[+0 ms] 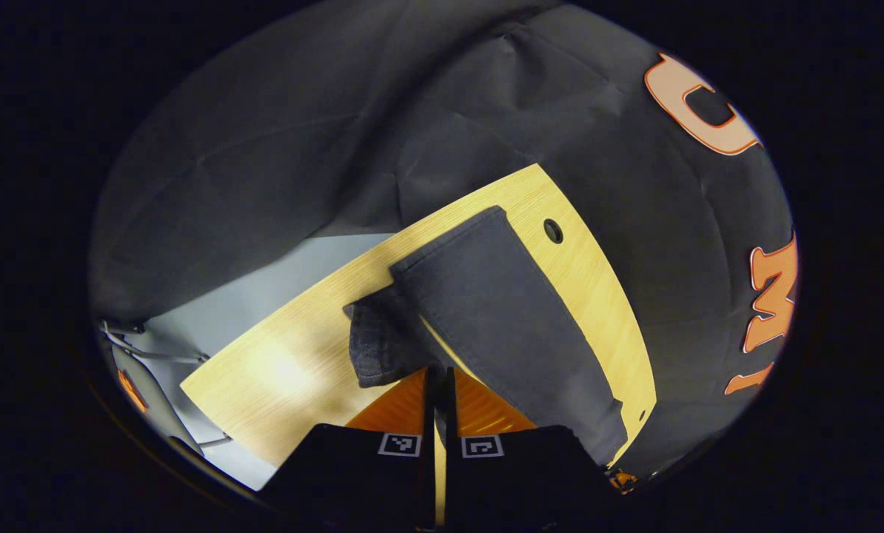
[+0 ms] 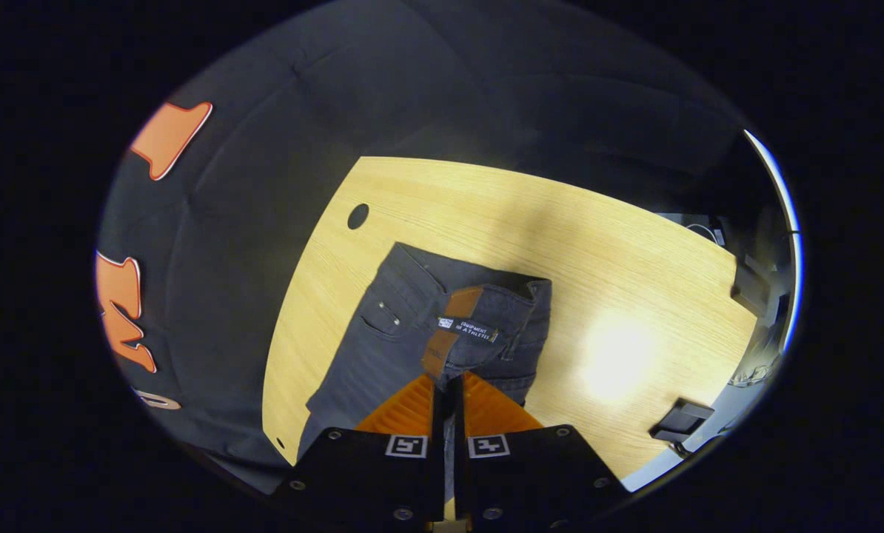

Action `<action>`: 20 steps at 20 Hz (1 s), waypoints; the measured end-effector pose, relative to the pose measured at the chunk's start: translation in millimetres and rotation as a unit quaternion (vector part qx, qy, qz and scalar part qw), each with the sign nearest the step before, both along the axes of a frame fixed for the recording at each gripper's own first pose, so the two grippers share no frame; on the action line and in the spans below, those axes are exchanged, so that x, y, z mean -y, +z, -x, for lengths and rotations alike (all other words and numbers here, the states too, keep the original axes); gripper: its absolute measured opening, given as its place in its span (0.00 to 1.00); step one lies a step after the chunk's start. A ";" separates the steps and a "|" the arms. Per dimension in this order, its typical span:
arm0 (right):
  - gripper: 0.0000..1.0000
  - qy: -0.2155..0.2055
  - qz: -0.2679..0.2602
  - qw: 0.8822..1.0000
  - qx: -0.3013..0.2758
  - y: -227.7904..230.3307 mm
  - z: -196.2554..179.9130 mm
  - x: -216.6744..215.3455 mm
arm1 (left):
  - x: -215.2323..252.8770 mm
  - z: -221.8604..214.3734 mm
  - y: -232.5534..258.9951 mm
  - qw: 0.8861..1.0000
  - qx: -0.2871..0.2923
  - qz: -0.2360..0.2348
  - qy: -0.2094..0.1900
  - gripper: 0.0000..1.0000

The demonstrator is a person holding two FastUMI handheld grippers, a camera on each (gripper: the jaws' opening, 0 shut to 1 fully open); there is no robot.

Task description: Grasp the waist and the cuffs of the jeans and fold them to make the two legs overlap; first hold the waist and fold one-third of the jeans toward the cuffs, then hold the cuffs and fold the remaining one-third in the same direction to finish folding.

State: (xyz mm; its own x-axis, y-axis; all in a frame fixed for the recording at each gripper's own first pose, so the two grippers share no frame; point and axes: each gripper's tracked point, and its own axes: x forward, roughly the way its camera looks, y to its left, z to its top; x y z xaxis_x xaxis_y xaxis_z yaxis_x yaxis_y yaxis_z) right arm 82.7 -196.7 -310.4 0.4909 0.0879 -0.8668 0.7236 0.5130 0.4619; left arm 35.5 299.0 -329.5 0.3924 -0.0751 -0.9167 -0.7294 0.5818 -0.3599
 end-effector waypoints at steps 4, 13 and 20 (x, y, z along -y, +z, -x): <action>0.06 -0.013 -0.013 1.000 0.006 6.4 -34.0 -1.3 | -5.3 -45.0 0.1 0.999 -0.005 -0.016 -0.029 0.05; 0.06 0.028 -0.008 1.000 -0.008 -2.8 -99.8 -7.2 | -14.6 -137.4 -22.0 0.988 -0.009 -0.075 -0.134 0.05; 0.06 0.014 -0.034 0.999 -0.037 -23.4 -126.4 -13.8 | -13.0 -182.8 -45.7 0.989 -0.008 -0.077 -0.129 0.10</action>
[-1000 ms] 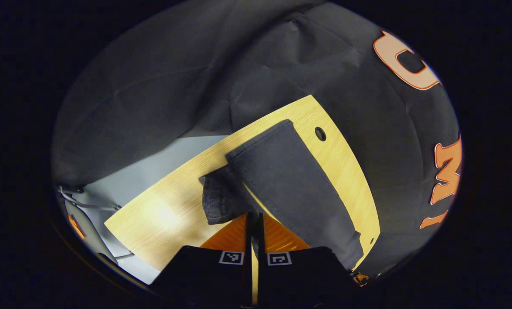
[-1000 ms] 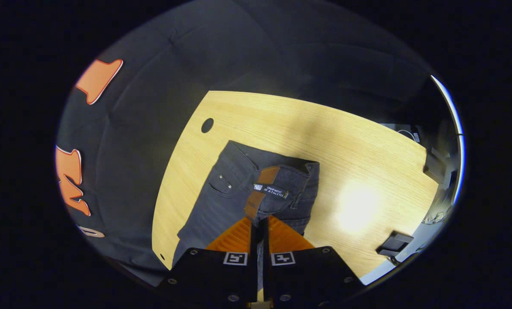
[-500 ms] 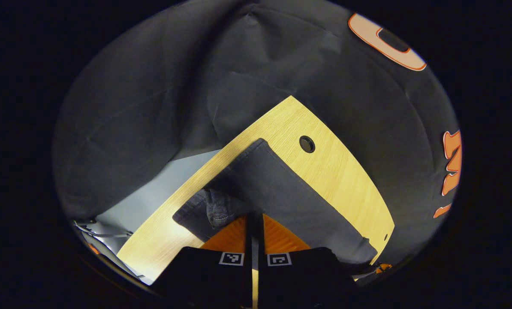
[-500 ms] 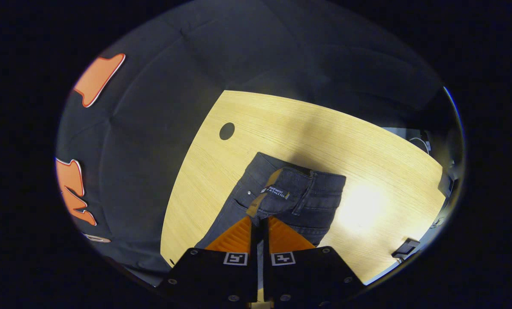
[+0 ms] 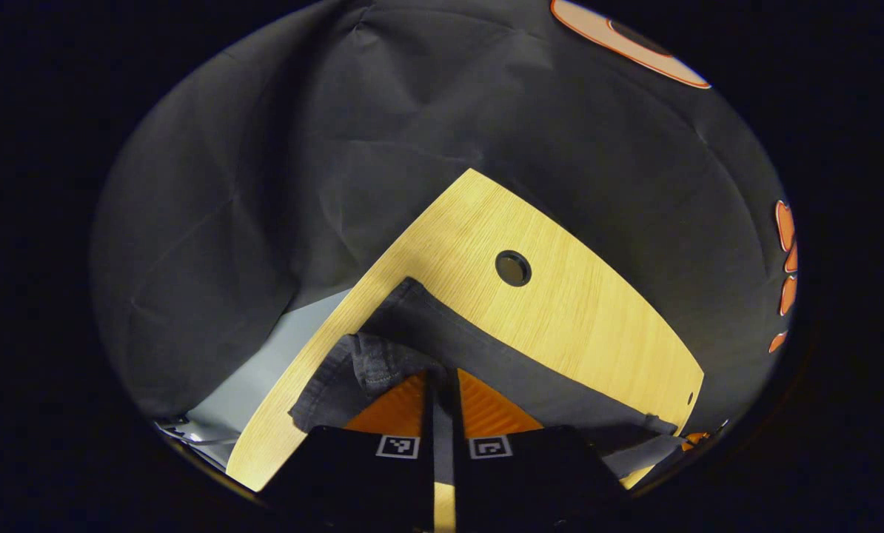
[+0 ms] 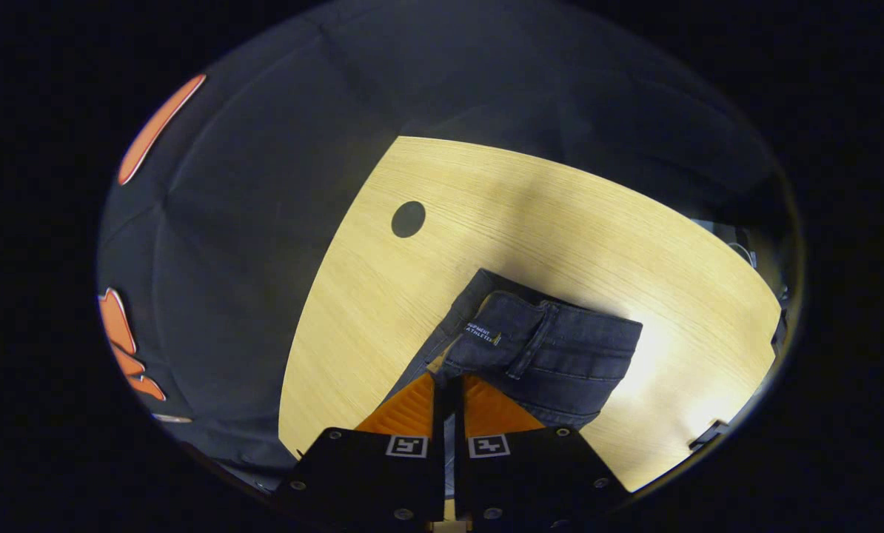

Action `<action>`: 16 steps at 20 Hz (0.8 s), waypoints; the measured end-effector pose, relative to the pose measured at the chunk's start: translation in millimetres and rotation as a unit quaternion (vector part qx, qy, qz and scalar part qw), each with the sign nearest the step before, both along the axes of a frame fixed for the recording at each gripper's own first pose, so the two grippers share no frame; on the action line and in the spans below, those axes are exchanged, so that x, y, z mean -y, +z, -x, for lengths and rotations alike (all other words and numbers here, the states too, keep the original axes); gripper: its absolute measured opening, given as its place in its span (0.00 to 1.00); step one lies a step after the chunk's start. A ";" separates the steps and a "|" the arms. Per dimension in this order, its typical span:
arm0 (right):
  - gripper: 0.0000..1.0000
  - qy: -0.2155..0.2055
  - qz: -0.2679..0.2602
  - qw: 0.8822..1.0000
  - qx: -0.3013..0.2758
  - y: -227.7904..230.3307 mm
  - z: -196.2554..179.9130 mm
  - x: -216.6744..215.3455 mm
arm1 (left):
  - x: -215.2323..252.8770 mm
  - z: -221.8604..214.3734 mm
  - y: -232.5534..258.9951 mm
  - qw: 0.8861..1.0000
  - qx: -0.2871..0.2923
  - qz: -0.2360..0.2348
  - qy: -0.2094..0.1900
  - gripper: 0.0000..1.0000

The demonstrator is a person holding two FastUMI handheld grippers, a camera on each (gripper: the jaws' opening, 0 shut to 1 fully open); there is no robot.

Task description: Grasp the waist and the cuffs of the jeans and fold them to make the two legs overlap; first hold the waist and fold one-third of the jeans toward the cuffs, then hold the cuffs and fold the remaining one-third in the same direction to finish folding.

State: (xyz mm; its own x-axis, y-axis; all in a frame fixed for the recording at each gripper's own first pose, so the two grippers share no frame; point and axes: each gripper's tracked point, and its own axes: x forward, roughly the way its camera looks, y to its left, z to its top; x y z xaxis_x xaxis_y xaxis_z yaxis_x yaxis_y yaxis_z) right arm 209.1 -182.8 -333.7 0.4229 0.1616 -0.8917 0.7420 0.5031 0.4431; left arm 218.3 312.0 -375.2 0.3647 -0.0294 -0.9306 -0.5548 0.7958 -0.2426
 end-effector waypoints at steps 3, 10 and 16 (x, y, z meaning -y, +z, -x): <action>0.13 0.002 -0.013 1.000 0.004 0.6 -3.8 -1.9 | 1.1 5.9 -1.1 1.000 -0.017 -0.015 -0.003 0.47; 0.73 0.015 0.029 0.999 0.018 9.0 12.1 24.9 | 13.7 5.5 21.4 0.998 0.010 -0.038 -0.044 0.96; 0.89 0.028 0.062 0.998 -0.001 3.8 36.3 41.8 | 40.0 22.7 39.3 0.996 0.012 -0.031 -0.080 0.99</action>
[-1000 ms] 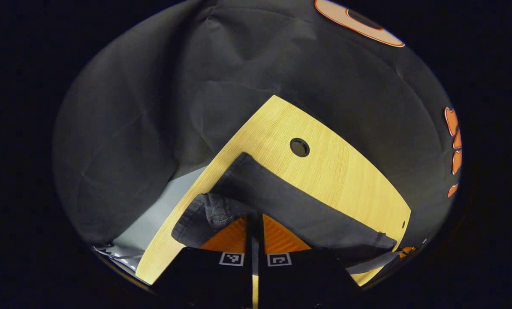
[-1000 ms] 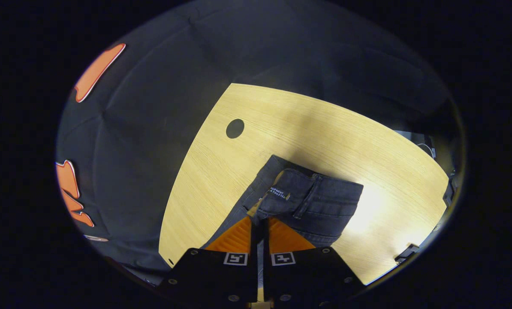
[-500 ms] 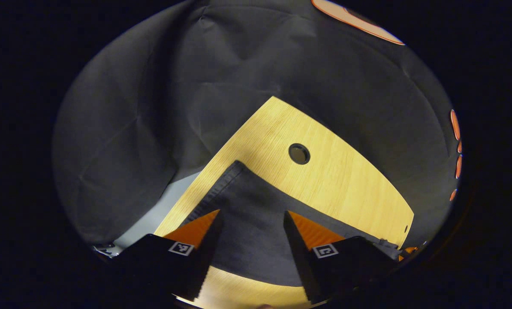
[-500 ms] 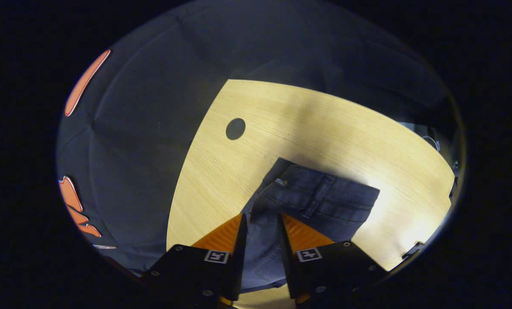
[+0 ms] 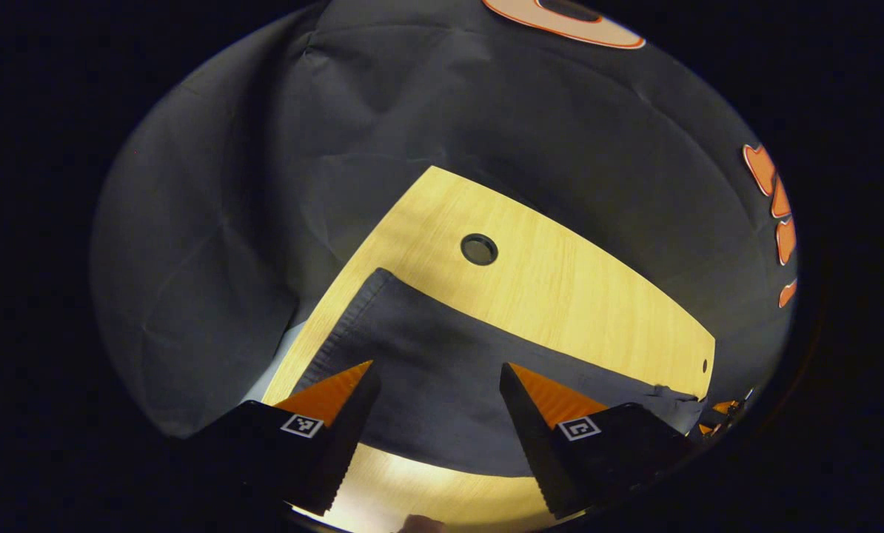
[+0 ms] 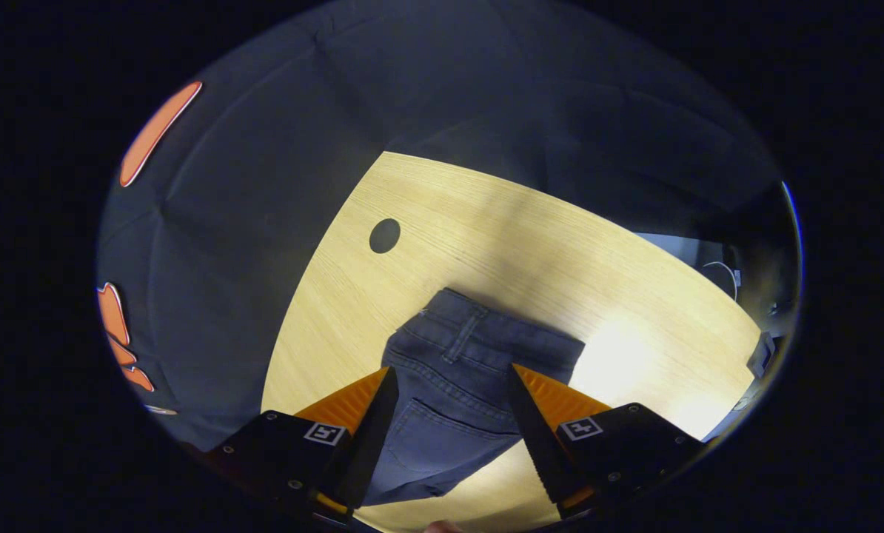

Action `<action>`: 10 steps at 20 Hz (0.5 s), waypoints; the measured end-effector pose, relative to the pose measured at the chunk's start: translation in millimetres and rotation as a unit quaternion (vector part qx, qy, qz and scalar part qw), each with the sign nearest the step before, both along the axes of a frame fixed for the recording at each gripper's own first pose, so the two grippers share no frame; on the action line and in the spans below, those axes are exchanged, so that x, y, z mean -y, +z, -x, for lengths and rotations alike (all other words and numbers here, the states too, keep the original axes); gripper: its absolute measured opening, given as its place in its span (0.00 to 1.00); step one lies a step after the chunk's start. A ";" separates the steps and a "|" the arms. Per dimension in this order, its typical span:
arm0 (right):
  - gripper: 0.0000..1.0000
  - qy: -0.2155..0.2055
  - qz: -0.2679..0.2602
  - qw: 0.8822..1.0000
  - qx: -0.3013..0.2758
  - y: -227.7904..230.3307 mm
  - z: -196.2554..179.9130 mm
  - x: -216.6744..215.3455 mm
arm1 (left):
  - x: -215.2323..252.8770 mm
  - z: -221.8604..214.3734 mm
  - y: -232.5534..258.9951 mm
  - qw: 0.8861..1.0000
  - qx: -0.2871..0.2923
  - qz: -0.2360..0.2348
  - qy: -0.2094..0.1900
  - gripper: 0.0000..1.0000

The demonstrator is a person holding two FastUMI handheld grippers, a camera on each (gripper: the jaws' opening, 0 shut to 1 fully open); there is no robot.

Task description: Grasp the waist and the cuffs of the jeans and fold them to make the two legs overlap; first hold the waist and fold one-third of the jeans toward the cuffs, then hold the cuffs and fold the remaining one-third in the same direction to finish folding.

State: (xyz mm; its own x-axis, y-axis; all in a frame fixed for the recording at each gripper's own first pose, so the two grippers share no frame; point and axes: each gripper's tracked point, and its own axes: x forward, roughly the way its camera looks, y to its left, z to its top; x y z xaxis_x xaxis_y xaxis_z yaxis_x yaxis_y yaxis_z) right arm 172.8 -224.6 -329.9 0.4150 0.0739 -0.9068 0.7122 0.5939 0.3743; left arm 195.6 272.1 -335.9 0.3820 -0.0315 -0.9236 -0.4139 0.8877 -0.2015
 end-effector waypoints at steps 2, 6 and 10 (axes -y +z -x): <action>0.93 0.003 0.012 1.000 -0.021 -11.4 13.9 5.2 | 3.4 6.4 8.5 0.999 -0.008 -0.021 -0.023 0.99; 0.95 -0.003 0.004 0.999 -0.051 -37.0 32.4 6.8 | 25.0 26.3 20.2 0.998 -0.008 -0.029 -0.050 0.99; 0.96 -0.011 -0.013 0.998 -0.062 -57.6 38.3 4.9 | 46.7 50.0 38.2 0.998 0.000 -0.024 -0.059 0.99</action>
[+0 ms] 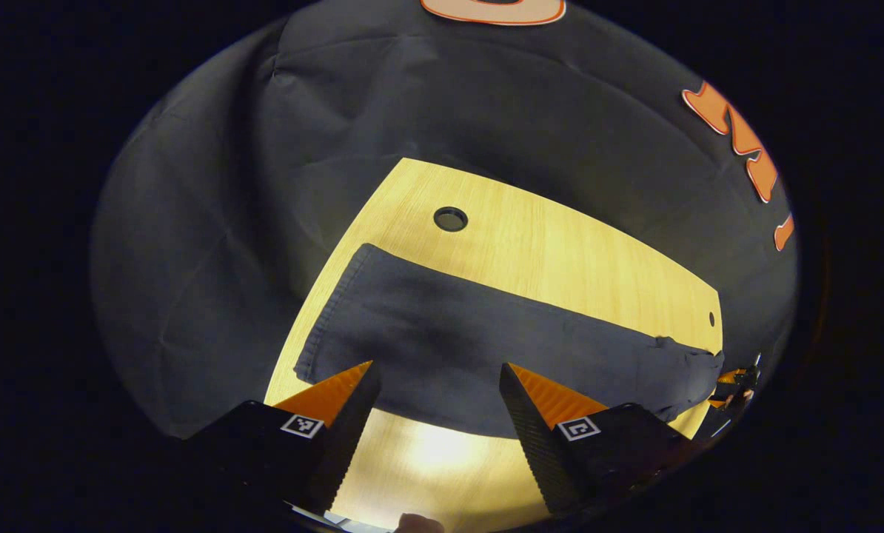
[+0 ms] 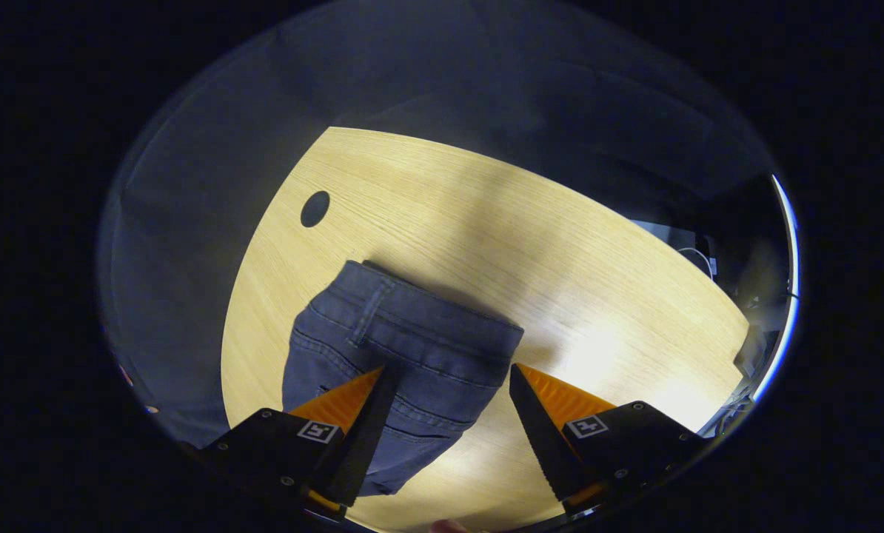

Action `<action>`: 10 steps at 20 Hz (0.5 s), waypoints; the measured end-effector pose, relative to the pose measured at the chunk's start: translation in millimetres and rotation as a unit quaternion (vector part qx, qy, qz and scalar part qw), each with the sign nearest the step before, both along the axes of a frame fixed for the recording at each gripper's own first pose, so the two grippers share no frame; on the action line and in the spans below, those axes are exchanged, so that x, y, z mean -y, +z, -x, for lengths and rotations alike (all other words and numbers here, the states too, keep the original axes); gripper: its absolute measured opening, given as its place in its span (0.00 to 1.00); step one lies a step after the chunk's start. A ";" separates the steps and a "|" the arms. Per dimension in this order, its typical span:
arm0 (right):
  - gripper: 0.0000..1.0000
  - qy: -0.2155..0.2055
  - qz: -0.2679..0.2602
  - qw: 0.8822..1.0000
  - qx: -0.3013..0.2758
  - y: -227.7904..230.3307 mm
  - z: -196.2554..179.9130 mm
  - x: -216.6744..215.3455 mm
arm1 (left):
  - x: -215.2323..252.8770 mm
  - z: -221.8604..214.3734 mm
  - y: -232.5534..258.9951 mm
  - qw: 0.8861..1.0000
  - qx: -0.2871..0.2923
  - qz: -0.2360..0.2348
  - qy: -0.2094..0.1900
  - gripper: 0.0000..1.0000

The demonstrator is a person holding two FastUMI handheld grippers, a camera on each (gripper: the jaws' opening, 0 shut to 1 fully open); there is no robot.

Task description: Grasp the waist and the cuffs of the jeans and fold them to make the two legs overlap; first hold the waist and fold one-third of the jeans toward the cuffs, then hold the cuffs and fold the remaining one-third in the same direction to finish folding.

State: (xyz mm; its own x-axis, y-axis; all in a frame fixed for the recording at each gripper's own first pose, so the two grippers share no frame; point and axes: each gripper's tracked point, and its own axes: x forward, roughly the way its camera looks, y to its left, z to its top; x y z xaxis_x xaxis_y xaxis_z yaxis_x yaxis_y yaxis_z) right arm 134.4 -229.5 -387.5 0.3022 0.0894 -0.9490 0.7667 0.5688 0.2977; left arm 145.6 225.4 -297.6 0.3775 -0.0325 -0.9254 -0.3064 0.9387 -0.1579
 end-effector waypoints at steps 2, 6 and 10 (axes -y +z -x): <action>0.95 -0.003 -0.005 1.000 0.002 -3.8 -0.7 0.4 | 14.2 12.5 9.4 1.000 0.003 -0.007 -0.009 0.99; 0.95 0.006 -0.008 1.000 0.009 -7.1 -2.6 0.4 | 40.9 36.0 17.2 1.000 0.012 -0.005 -0.013 0.98; 0.95 0.000 -0.016 1.000 0.012 -18.1 -4.7 -0.7 | 49.4 68.7 18.3 1.000 0.007 0.005 -0.004 0.99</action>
